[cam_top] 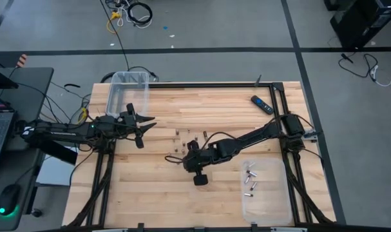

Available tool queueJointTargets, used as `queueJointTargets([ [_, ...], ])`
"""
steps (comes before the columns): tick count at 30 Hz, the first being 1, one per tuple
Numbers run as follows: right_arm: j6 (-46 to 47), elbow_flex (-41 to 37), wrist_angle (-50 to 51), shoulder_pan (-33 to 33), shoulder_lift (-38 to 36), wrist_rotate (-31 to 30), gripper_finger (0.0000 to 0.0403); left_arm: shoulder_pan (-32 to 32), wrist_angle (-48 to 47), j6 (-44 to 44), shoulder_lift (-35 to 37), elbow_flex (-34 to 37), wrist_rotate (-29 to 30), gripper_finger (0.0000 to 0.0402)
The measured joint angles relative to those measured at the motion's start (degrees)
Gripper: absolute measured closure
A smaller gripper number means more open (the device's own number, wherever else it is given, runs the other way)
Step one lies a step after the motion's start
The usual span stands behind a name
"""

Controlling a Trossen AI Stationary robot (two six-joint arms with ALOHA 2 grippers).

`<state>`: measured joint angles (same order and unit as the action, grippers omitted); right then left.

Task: Sort batteries
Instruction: Put the black and silver battery into the bottom transparent bin

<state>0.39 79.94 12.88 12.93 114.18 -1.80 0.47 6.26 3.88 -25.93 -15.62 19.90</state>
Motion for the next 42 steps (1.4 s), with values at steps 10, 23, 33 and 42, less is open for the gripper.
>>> queueJointTargets([
  [10,5.75,0.02,14.49,4.48,-15.22,0.07,0.038,0.0,0.13,-0.07,0.0,0.0,0.02,0.0296],
  [23,38.72,0.04,42.32,22.36,-33.23,-12.51,0.038,0.0,0.99,-0.97,0.01,0.0,0.01,0.0296],
  [33,67.39,-1.14,58.03,38.16,-34.71,-28.14,0.0378,0.0,1.68,-1.08,0.0,0.0,0.0,0.0295],
  [42,84.15,-10.98,58.15,43.32,-34.66,-29.05,0.0371,0.0,1.76,-1.14,0.0,0.0,0.0,0.0295],
])
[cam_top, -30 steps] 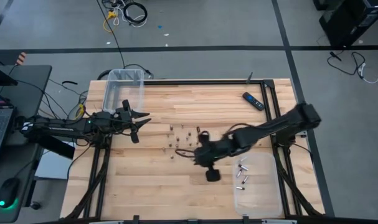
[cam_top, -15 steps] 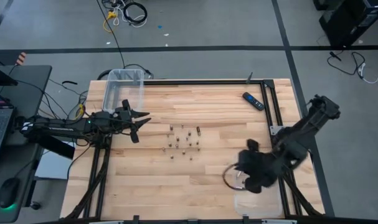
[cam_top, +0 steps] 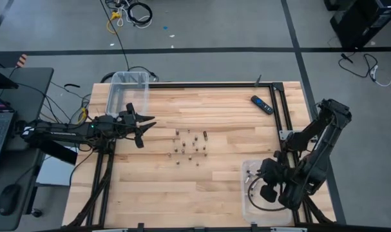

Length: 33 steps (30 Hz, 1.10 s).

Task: Sort batteries
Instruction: Put the black and silver battery into the bottom transparent bin

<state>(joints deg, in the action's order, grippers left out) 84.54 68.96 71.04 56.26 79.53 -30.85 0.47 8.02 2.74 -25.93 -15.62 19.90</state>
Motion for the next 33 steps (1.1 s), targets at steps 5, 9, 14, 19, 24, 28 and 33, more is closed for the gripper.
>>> queueJointTargets([
  [5,6.41,-4.76,-0.28,1.06,0.0,0.02,0.0352,0.0,0.29,0.0,0.02,0.0,0.0,0.0295],
  [9,8.58,-6.01,-0.12,1.02,0.0,0.0,0.0345,0.0,0.3,0.0,0.01,0.0,0.01,0.0295],
  [14,10.02,-6.03,-0.67,1.02,0.0,0.02,0.034,0.0,0.27,0.0,0.0,0.0,0.0,0.0296],
  [19,7.8,-3.54,-1.2,0.64,0.0,-3.07,0.0339,-0.02,0.29,0.0,0.0,0.0,0.0,0.0295],
  [24,-0.49,1.38,-1.93,-2.74,-0.02,-7.94,0.0343,-0.02,0.42,-0.01,0.0,0.0,0.0,0.0295],
  [28,-11.76,3.32,-5.26,-8.58,-0.04,-8.57,0.0344,0.0,1.15,-0.02,0.02,0.0,0.0,0.0295],
  [33,-31.0,3.31,-16.5,-18.13,0.0,-4.95,0.0344,0.0,0.98,-0.02,0.0,0.0,0.0,0.0296],
])
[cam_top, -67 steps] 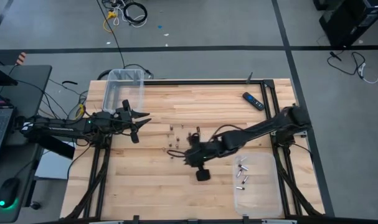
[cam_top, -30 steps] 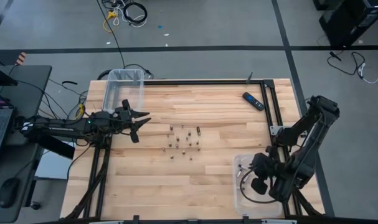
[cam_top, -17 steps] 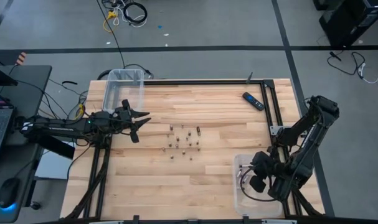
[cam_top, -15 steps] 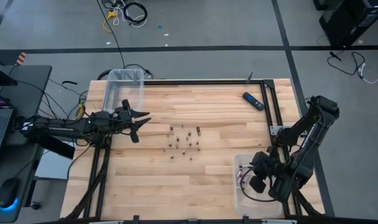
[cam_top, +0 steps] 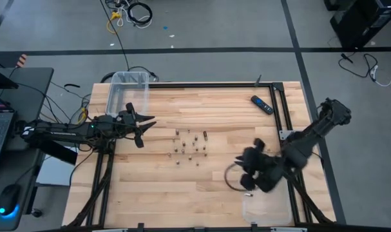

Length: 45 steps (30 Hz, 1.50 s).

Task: Sort batteries
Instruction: Put the black and silver battery into the bottom transparent bin

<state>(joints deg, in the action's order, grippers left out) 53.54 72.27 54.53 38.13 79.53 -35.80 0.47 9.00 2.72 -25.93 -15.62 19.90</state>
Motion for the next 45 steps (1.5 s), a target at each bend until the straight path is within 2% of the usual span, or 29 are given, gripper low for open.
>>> queueJointTargets([
  [5,-20.6,0.0,-14.25,-7.84,0.02,3.11,0.0344,0.0,-1.65,-0.06,0.0,0.0,-0.23,0.0295],
  [9,-32.5,0.0,-23.06,-12.87,0.02,3.94,0.0344,0.0,-3.48,-0.95,0.01,0.0,-0.91,0.0296],
  [17,-45.95,0.02,-41.27,-21.33,6.13,11.36,0.0344,0.0,-5.43,-2.17,-0.04,0.0,-0.98,0.0295],
  [20,-49.35,0.0,-45.66,-23.18,10.15,11.98,0.0343,0.0,-4.66,-1.95,0.0,0.0,-0.97,0.0296],
  [26,-50.31,0.0,-50.77,-25.98,17.94,14.14,0.0343,0.0,-4.44,-1.79,0.0,0.0,-0.96,0.0295],
  [33,-44.55,-0.04,-53.25,-27.5,25.01,15.39,0.0332,0.0,-4.42,-1.75,-0.02,0.0,-0.94,0.0296],
  [45,-42.55,-0.02,-57.2,-27.79,33.59,16.62,0.0282,0.0,-4.41,-1.72,-0.03,0.0,-0.9,0.0295],
])
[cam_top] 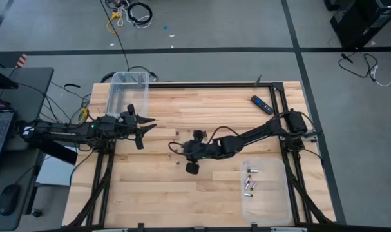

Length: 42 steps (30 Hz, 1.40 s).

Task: Sort batteries
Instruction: Put the black and silver battery into the bottom transparent bin

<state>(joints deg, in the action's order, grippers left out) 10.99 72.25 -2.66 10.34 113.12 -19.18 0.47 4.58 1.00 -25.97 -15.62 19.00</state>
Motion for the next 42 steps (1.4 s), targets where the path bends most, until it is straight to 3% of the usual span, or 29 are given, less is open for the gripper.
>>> queueJointTargets([
  [9,1.95,0.0,1.43,-0.7,2.19,0.0,0.0257,0.0,-0.05,0.2,-0.01,0.0,0.01,0.0295],
  [26,2.09,0.15,-0.32,-1.17,5.84,0.85,0.0254,0.02,-0.53,0.26,-0.12,0.0,0.02,0.0295],
  [42,1.02,-0.11,1.43,-1.37,5.8,0.88,0.0306,0.0,-0.49,0.45,-0.27,0.0,0.04,0.0295],
])
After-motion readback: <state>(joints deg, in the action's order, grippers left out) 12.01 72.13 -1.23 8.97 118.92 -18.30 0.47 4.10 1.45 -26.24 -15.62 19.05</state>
